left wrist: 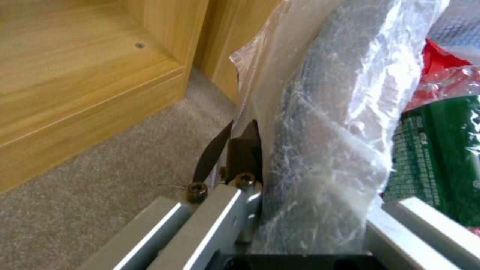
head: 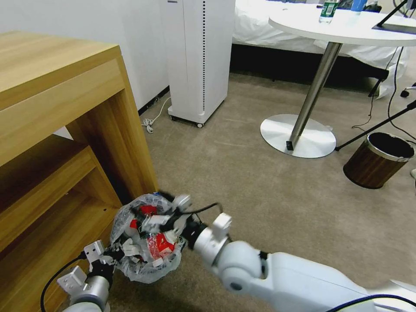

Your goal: Pick up the trash bin and place the garbage on the floor into it.

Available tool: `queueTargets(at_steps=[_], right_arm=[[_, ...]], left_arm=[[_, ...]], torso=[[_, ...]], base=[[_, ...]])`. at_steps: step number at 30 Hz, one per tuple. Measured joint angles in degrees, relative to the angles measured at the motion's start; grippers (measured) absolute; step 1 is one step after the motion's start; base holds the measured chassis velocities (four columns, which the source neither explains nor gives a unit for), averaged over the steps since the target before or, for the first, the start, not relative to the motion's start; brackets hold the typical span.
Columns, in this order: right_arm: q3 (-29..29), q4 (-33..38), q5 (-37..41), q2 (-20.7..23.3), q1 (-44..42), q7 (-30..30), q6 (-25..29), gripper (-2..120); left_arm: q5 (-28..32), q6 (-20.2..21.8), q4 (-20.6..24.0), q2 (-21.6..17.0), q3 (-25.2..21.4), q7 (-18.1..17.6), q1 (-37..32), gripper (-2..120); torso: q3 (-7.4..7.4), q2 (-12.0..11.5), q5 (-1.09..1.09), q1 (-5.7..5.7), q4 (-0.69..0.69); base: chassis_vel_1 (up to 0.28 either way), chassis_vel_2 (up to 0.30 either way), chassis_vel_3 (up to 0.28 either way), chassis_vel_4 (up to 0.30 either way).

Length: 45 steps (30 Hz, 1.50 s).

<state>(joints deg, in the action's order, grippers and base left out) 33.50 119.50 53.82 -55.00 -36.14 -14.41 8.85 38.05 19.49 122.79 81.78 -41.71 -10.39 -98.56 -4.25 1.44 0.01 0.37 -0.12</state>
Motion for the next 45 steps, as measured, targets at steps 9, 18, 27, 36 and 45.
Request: queueTargets(at_steps=[9,18,27,36,45], right_arm=[[-15.44,6.89,0.01,5.46,-7.65,0.35,0.28,100],[-30.15,10.16,0.76,8.18,-15.69,0.24,0.44,100],[-38.16,11.49,-0.27,9.26,-22.22,-0.04,0.36,100],[-39.81,10.85,-1.34,9.16,-23.93,-0.01,0.41,100],[-39.74,9.69,-2.97,7.91,-24.95,-0.04,0.68,100]], left_arm=[[6.94,4.61,1.71,-4.80,-1.06,-4.28,-0.54,0],[18.61,11.30,0.66,-12.61,-1.21,-11.24,0.15,0],[25.67,13.44,-2.46,-16.71,0.04,-15.41,2.34,0],[26.92,14.11,-3.41,-17.05,1.02,-17.38,3.85,0],[23.31,11.86,-3.63,-16.79,0.76,-15.08,3.44,18]], torso=[[0.00,0.00,-0.01,0.00,0.00],[0.00,0.00,0.00,0.00,0.00],[0.00,0.00,0.00,0.00,0.00],[0.00,0.00,-0.01,0.00,0.00],[0.00,0.00,0.00,0.00,0.00]], base=[[0.000,0.000,0.000,0.000],[0.000,0.000,0.000,0.000],[0.000,0.000,0.000,0.000],[0.000,0.000,0.000,0.000],[0.000,0.000,0.000,0.000]])
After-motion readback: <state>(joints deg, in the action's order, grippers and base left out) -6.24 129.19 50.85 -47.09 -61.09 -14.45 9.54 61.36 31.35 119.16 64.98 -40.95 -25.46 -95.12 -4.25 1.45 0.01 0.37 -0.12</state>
